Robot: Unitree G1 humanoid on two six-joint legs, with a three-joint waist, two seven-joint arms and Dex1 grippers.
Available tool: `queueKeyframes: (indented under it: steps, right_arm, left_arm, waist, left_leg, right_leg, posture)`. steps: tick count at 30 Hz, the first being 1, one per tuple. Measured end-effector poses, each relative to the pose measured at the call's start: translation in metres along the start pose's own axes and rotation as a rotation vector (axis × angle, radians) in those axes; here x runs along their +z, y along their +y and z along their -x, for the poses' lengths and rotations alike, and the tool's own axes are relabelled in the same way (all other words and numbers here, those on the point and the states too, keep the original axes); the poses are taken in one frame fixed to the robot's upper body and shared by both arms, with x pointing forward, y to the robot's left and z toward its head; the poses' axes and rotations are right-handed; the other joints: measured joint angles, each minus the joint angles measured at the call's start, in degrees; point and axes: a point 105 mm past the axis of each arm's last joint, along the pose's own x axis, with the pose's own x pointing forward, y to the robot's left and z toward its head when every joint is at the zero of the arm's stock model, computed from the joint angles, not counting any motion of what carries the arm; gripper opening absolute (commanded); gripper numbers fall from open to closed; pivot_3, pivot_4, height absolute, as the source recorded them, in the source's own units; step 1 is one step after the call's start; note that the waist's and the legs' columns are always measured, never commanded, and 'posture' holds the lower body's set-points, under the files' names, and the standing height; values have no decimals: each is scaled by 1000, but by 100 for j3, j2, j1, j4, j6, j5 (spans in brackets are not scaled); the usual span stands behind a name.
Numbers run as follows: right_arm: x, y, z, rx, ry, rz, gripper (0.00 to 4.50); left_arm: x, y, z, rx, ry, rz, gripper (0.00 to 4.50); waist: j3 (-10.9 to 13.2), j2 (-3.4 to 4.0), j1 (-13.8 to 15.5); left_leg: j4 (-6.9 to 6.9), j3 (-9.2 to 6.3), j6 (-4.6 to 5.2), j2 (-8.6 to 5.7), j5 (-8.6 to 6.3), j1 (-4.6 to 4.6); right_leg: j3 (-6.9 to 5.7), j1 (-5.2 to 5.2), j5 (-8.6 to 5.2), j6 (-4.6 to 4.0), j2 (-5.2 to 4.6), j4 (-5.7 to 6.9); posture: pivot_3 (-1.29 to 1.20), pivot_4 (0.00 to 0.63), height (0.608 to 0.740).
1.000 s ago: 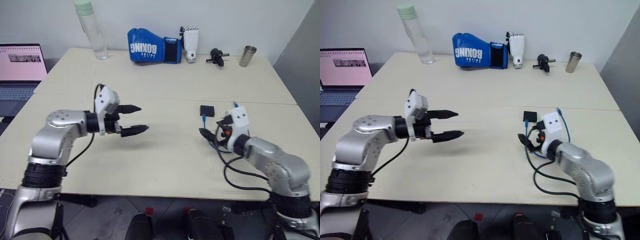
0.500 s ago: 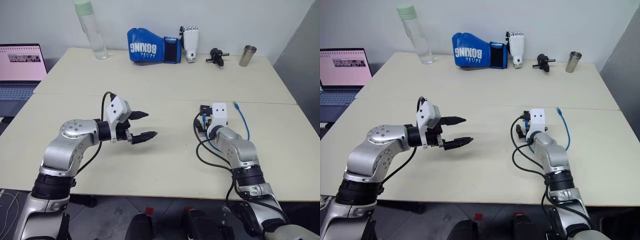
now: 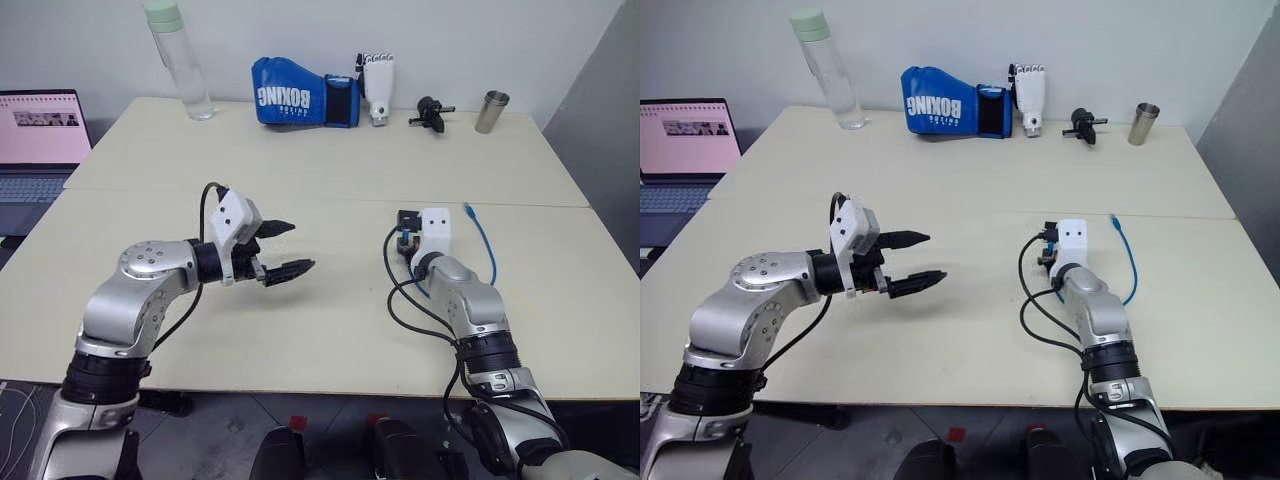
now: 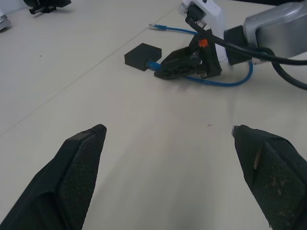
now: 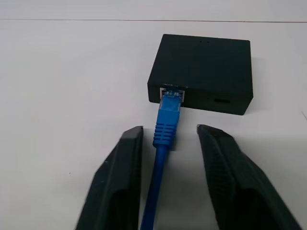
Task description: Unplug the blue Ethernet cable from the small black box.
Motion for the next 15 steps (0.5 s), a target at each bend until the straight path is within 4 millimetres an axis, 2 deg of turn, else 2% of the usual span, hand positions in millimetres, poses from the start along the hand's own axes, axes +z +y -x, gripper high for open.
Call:
queueKeyframes:
  steps: [3,6,8,10,14,15]
  right_arm:
    - [0,-5,0,0,-1,3,141]
    - [1,-9,1,18,0,16,89]
    - [7,-21,8,56,-13,64,89]
    - [26,-31,21,122,-76,179,89]
    - [81,-43,55,267,-263,617,89]
    - [89,-43,62,300,-300,721,89]
  left_arm:
    - [6,2,-1,5,-13,-13,4500]
    - [6,6,-1,12,-15,1,4500]
    - [10,14,0,33,-31,11,4500]
    - [14,19,1,45,-50,34,4500]
    - [29,30,-1,28,-135,165,4500]
    - [34,34,-1,23,-156,188,4500]
  waist:
    - [0,1,-4]
    - [0,1,-1]
    - [2,4,30]
    - [7,11,35]
    - [10,14,27]
    - [10,13,24]
  left_leg:
    - [-1,1,0,0,0,2]
    - [-1,0,0,0,0,1]
    - [1,-1,0,-5,0,-3]
    - [4,1,0,-8,0,-8]
    - [3,-10,1,-7,-1,-8]
    - [3,-11,1,-6,-1,-6]
  right_leg:
    - [2,0,0,0,1,0]
    - [0,0,-1,-2,1,0]
    - [-2,0,-2,0,-3,-3]
    - [-1,0,-3,3,-6,-5]
    - [-13,5,-5,6,-2,-16]
    - [-14,6,-5,6,0,-15]
  posture:
    - [0,150,740]
    - [0,150,740]
    - [0,150,740]
    - [0,150,740]
    - [0,150,740]
    - [0,150,740]
